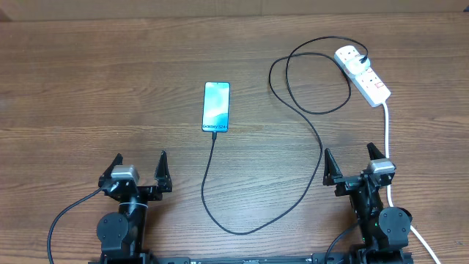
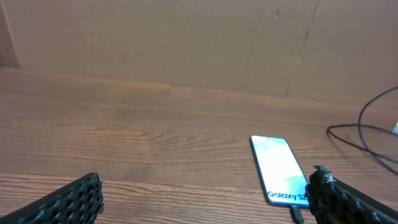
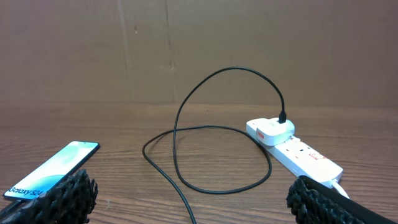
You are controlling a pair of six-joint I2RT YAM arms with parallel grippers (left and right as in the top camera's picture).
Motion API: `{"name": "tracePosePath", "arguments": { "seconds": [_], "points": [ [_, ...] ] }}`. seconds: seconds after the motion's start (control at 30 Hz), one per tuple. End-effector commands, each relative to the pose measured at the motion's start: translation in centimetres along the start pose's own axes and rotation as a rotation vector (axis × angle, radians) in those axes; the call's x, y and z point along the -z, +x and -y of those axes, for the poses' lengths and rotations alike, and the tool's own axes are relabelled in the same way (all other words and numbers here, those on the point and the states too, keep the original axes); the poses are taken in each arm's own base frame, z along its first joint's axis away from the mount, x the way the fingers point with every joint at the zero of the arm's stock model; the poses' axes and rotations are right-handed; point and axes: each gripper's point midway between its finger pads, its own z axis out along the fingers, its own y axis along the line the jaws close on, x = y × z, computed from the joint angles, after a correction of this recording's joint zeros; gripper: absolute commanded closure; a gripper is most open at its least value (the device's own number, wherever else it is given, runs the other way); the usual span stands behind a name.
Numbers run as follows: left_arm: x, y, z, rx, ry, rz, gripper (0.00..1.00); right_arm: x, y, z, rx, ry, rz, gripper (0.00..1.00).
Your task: Plug charger to phone and switch on socket
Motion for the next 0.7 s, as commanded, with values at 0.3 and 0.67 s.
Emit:
{"name": "tracePosePath", "arguments": {
  "seconds": [0.3, 0.67],
  "points": [
    [0.03, 0.12, 0.18, -0.099, -0.001, 0.001, 0.0, -0.01, 0.19, 0.14, 0.002, 0.009, 0.003, 0.0],
    [0.03, 0.1, 0.13, -0.107, -0.004, 0.002, 0.0, -0.01, 0.19, 0.14, 0.002, 0.009, 0.003, 0.0]
  ]
}}
